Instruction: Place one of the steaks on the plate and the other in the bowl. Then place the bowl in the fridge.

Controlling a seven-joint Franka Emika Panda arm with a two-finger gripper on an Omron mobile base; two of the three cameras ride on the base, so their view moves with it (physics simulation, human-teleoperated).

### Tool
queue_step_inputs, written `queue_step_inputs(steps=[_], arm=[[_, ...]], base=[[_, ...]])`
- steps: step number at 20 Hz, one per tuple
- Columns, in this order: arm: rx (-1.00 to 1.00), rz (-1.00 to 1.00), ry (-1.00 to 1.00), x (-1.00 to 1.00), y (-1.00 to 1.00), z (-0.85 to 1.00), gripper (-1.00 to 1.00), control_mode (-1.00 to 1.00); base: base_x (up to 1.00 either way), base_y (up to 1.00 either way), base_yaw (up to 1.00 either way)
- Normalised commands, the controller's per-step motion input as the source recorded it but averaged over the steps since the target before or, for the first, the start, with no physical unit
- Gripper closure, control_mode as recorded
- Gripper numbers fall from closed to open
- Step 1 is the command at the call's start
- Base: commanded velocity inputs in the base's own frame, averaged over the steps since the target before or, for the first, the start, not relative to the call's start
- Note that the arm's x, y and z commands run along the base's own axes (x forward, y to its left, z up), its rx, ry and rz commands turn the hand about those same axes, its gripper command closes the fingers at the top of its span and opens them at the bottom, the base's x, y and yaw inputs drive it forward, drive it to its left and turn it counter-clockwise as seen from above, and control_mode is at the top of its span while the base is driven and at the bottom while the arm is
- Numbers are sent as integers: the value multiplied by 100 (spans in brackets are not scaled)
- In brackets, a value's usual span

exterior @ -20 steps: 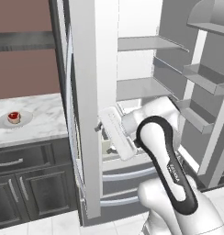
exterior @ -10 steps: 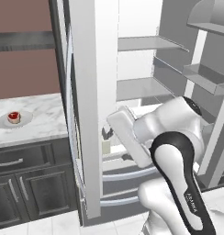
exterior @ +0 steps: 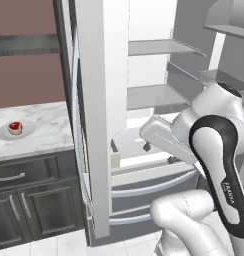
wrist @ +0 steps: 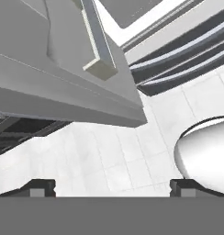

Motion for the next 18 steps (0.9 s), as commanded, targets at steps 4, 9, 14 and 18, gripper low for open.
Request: queue_step_inputs(steps=[4, 9, 14, 18], arm=[[-57, 60, -21, -3, -58, -20, -100, -100], [-56, 56, -6, -6, -40, -45, -100, -100], [-4, 1, 3, 3, -48, -27, -100, -100], [2, -49, 0, 0, -13, -26, -100, -100]], base=[[0, 0, 0], [0, 0, 0], [0, 0, 0], [0, 0, 0]])
